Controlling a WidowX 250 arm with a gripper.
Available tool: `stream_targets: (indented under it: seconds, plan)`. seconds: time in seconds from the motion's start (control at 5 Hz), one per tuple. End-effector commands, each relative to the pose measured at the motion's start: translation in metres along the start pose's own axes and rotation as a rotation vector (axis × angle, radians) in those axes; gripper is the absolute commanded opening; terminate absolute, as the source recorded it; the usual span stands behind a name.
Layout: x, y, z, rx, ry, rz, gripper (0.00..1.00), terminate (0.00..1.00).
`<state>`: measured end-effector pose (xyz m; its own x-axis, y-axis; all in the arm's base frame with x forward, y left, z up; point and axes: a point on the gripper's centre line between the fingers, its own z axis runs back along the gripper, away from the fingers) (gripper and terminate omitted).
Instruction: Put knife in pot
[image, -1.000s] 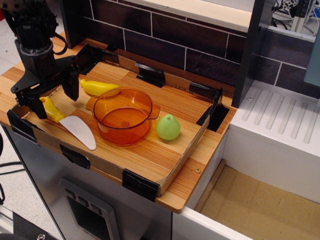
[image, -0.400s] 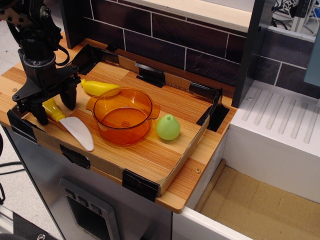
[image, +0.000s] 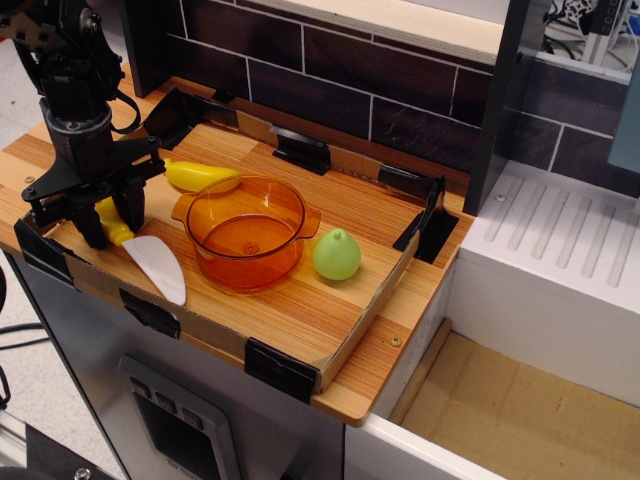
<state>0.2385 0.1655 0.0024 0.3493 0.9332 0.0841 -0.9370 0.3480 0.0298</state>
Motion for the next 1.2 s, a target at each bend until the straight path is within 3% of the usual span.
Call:
stream_targets:
  seconds: [0.0,0.6,0.8,1.0]
  plan:
    - [0.001,-0.005,0.039,-0.041,0.007,0.042,0.00,0.00]
    - [-0.009,-0.009,0.079,-0.038,0.112,0.051,0.00,0.00]
    - [-0.019,-0.020,0.090,-0.038,0.151,0.050,0.00,0.00]
    - [-0.039,-0.036,0.089,-0.042,0.152,0.046,0.00,0.00]
